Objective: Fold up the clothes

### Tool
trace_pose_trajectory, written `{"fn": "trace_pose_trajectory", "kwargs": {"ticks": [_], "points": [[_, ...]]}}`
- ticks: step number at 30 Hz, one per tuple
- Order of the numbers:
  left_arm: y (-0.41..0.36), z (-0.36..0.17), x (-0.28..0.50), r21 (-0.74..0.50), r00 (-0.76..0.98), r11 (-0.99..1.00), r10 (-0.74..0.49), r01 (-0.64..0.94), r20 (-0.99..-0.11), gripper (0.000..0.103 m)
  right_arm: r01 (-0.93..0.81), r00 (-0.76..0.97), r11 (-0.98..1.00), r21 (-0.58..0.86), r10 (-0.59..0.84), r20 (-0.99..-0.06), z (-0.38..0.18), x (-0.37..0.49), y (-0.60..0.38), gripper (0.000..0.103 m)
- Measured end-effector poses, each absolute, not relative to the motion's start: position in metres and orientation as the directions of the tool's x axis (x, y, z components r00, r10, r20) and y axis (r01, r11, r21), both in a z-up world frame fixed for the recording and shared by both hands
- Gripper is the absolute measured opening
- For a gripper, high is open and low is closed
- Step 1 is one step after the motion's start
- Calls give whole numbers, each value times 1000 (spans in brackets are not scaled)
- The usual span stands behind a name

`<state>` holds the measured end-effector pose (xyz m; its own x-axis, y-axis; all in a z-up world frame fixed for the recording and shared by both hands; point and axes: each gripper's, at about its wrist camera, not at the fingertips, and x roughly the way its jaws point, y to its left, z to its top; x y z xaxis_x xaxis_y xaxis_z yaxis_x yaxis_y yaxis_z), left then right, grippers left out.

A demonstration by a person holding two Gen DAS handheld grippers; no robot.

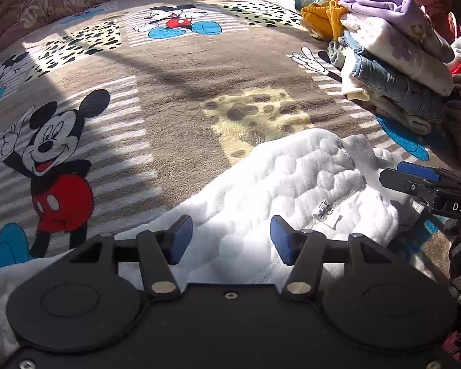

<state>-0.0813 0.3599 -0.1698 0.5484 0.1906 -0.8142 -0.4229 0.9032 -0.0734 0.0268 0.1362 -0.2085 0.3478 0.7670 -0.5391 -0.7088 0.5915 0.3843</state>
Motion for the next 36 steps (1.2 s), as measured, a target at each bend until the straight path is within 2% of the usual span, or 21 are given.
{"fn": "trace_pose_trajectory", "kwargs": {"ticks": [6,9,14,15,16,17,19,27,36], "points": [[351,-183,-48,-60,535,913,182,-403,-825,56,-676,265,558,482,794,-548,-222,47,134,81],[350,-184,-38,-8,535,922,218,-387,-816,61,-702,233,524,482,809,-539,-224,44,131,81],[356,-181,-21,-7,546,917,231,-399,-805,65,-771,202,466,434,825,-528,-221,28,125,76],[355,-184,-17,-9,531,920,218,-391,-819,64,-784,197,455,423,827,-526,-220,25,124,76],[354,-186,-14,-12,517,923,204,-383,-831,52,-790,192,446,420,831,-522,-220,23,121,75],[349,-184,-12,2,514,935,197,-356,-835,21,-795,188,438,420,835,-517,-219,21,118,75],[337,-180,-9,54,511,952,209,-302,-834,6,-793,180,430,432,843,-507,-219,20,112,75],[299,-153,-47,123,542,982,183,-145,-820,2,-668,182,444,597,875,-448,-227,39,69,75],[238,-148,-112,145,530,987,85,72,-844,0,-577,164,422,699,899,-407,-234,44,50,76]]}}
